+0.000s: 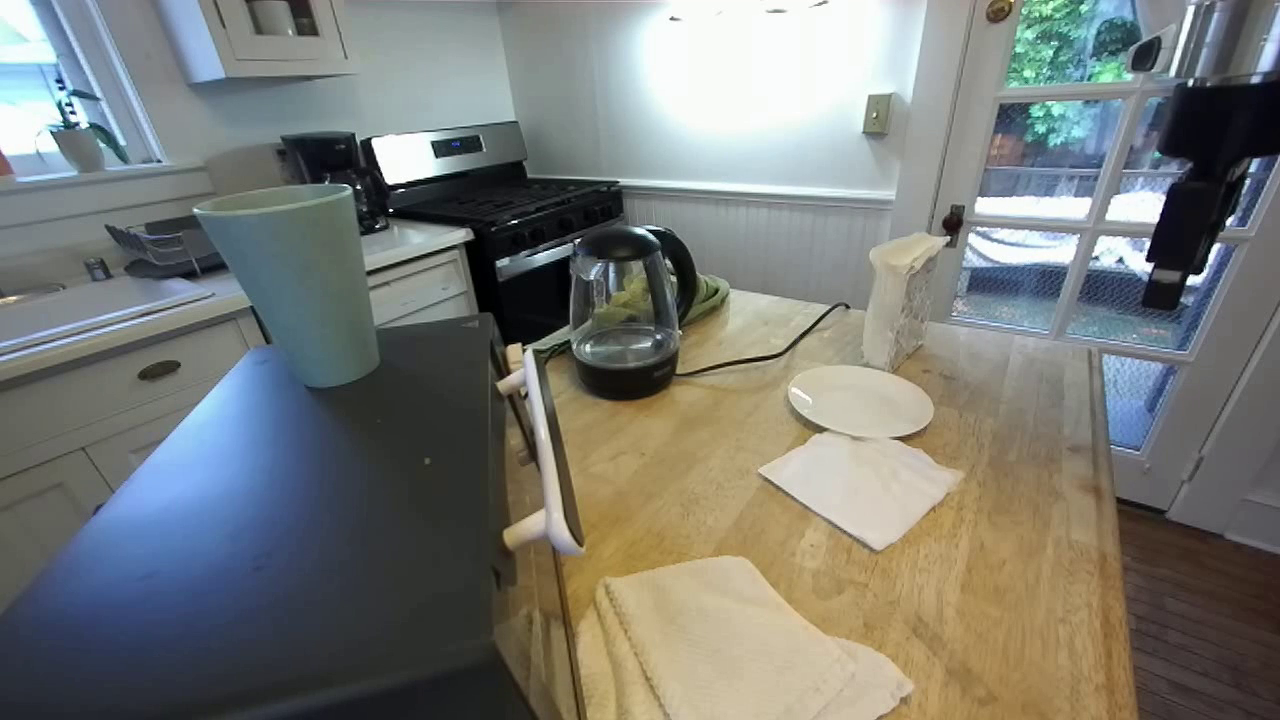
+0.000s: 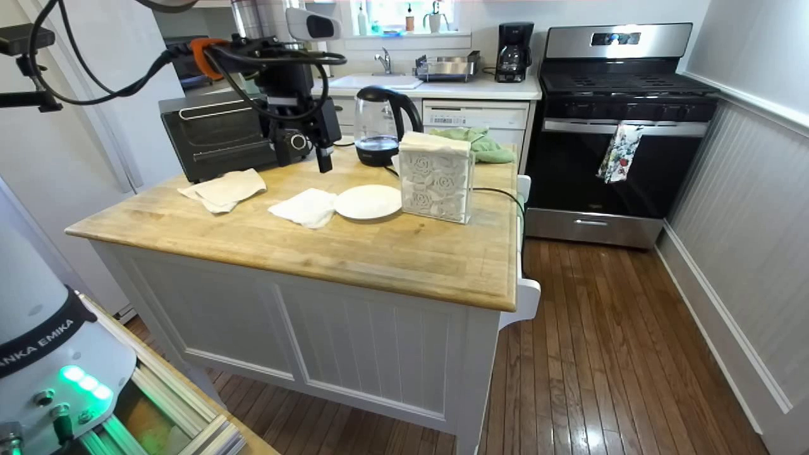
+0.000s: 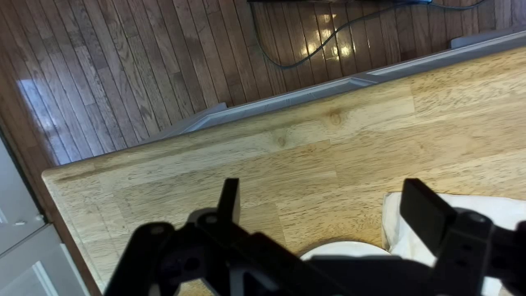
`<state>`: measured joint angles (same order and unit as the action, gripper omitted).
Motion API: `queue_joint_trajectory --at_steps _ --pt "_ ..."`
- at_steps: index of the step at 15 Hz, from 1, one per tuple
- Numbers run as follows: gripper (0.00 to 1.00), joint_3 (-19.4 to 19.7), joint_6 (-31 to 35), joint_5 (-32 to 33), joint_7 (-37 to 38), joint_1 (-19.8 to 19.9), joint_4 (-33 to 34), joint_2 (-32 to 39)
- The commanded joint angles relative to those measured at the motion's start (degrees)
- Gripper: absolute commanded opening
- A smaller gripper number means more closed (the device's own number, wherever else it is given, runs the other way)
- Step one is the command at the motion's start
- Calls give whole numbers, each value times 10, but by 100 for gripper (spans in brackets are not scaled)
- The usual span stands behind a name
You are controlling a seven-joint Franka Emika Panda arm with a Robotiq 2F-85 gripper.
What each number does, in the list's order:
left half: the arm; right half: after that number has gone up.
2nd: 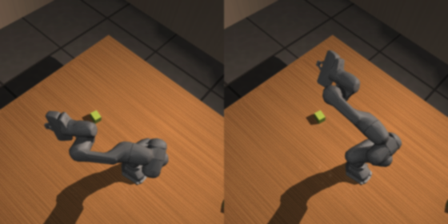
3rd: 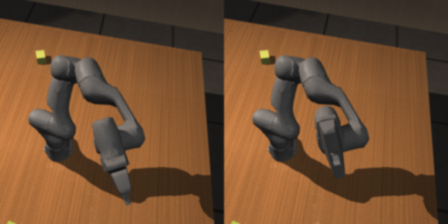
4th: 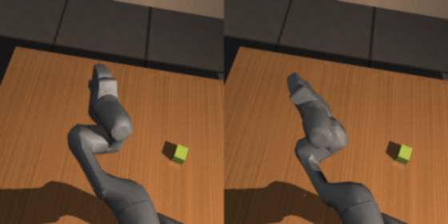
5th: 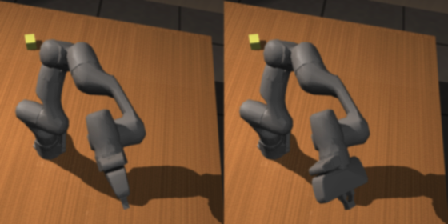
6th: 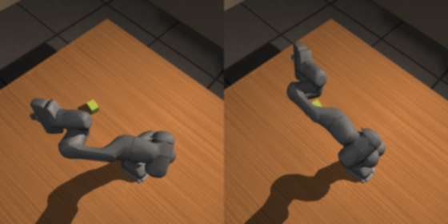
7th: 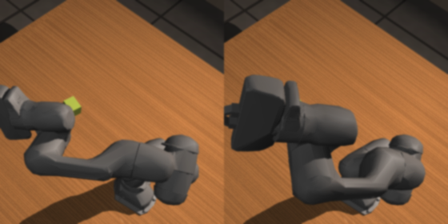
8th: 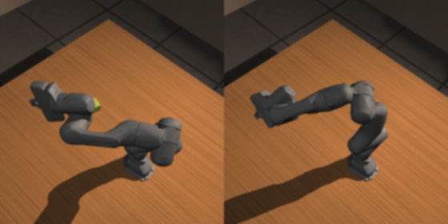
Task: Push the button on the kettle
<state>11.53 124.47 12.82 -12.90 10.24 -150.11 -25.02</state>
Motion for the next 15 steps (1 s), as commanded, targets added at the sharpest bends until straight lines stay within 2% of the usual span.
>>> queue_joint_trajectory --at_steps 1,6,11,15 --pt "100 1 -5 -34 -17 -20 47 29" --pt "100 -9 -52 -99 -12 -56 199 100" --pt "100 3 -64 -253 -67 -85 359 210" --pt "100 -13 -51 -369 -75 -66 481 322"
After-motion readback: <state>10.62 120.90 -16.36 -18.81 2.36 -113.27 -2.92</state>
